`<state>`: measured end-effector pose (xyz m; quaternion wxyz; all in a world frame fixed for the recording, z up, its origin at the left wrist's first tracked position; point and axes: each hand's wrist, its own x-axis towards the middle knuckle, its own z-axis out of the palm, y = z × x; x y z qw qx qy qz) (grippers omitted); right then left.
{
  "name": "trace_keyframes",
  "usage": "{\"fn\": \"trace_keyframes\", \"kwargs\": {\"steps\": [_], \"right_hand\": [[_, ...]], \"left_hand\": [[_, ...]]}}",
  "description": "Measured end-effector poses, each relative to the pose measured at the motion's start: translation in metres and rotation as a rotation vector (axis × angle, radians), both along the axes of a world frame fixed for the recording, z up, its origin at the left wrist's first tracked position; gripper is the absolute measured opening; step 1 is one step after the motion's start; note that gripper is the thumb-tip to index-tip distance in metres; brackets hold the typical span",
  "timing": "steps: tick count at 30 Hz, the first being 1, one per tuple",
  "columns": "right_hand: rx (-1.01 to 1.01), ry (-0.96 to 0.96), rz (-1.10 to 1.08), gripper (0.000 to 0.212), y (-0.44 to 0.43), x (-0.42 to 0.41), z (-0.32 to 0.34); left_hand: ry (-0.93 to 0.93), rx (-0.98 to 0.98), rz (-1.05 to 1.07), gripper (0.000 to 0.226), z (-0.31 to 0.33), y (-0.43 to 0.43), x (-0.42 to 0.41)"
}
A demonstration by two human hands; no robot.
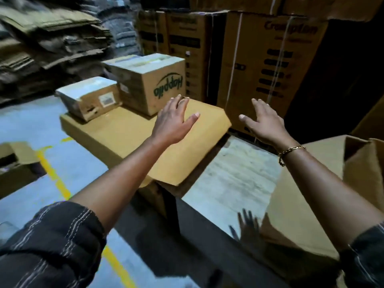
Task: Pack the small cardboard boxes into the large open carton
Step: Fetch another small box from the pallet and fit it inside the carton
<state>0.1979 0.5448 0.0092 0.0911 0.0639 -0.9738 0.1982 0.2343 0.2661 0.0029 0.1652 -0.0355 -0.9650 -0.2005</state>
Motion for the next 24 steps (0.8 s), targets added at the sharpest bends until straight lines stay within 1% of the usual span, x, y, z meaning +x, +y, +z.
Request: {"fn": "trace_keyframes", "kwargs": {"steps": [5,13,19,21,24], "right_hand": [[-0.028,-0.027,0.122,0.077,-0.113,-0.050,-0.008],[-0.184,-0.104,0.246,0.078,-0.256,-0.130,-0.034],[-0.290,-0.166,0.274,0.082,-0.344,-0.205,-0.040],[-0.323,-0.196,0.263,0.084,-0.367,-0.228,-0.036],[-0.390,-0.254,0.249,0.083,-0.395,-0.256,-0.031]], "left_hand": [[0.003,0.008,0.129,0.071,-0.010,-0.106,-0.018],[-0.005,0.054,0.260,0.068,-0.037,-0.246,-0.074],[-0.034,0.060,0.259,0.068,-0.041,-0.325,-0.144],[-0.041,0.078,0.253,0.067,-0.040,-0.350,-0.170],[-0.054,0.109,0.243,0.068,-0.037,-0.383,-0.212]]}}
